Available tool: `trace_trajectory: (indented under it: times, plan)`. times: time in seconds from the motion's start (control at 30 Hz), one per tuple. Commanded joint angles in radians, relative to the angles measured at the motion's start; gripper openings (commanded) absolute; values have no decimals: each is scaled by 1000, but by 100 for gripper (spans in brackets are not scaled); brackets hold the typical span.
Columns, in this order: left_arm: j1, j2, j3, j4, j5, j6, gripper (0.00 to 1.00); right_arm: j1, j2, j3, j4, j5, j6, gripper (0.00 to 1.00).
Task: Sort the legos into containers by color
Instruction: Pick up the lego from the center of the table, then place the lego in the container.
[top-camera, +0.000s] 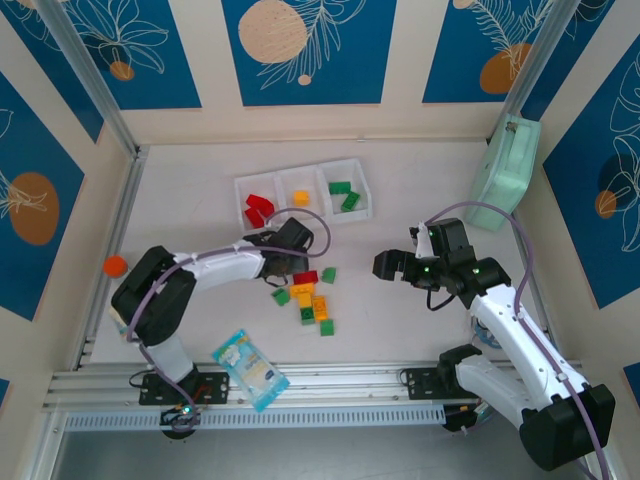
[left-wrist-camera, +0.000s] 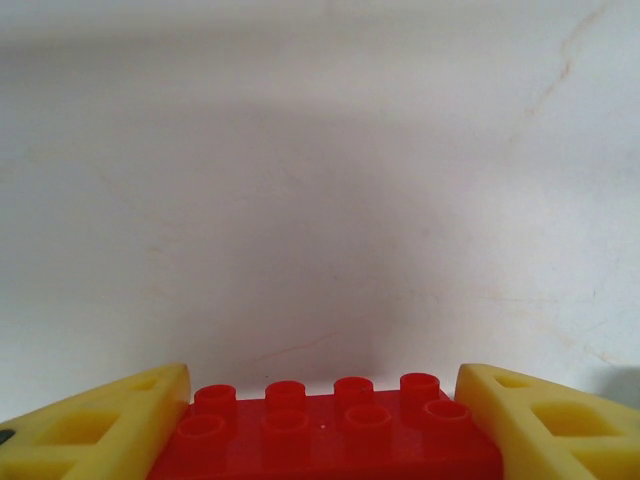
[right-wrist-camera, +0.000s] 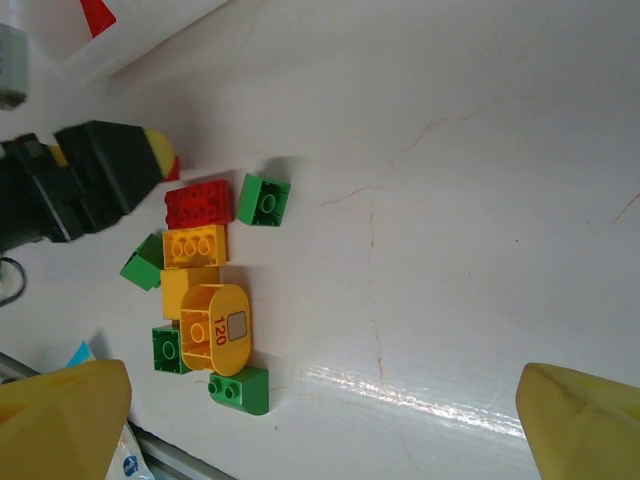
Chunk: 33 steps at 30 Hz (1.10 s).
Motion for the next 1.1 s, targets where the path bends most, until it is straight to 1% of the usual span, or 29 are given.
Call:
trace_trajectory:
  times: [0.0, 0.13, 0.23, 0.33, 0.53, 0.67, 0.77, 0.93, 1.07]
  plan:
    - [65, -64, 72, -96, -70, 117, 54, -6, 0, -16, 1, -17, -10, 99]
    - [191, -77, 123, -107, -47, 195, 54, -10, -1, -15, 0, -23, -10, 99]
    - [273, -54, 183, -91, -20, 243, 54, -10, 2, -16, 1, -32, -11, 99]
    - [319, 1, 284, -123, -13, 268, 54, -12, 0, -14, -3, -32, -10, 99]
    - [353, 120, 423, -96, -16, 290, 54, -10, -16, -15, -23, -44, -2, 99]
    - [378, 247, 569, -159, -11, 269, 54, -8, -49, -25, -16, -57, 14, 99]
    - [382, 306, 613, -132, -2, 267, 54, -6, -61, -26, -25, -56, 18, 99]
    - [404, 391, 695, -144, -12, 260, 54, -1, -63, -21, -37, -57, 19, 99]
    - [409, 425, 726, -137, -1, 256, 58, 2, -57, -24, -26, -78, 16, 99]
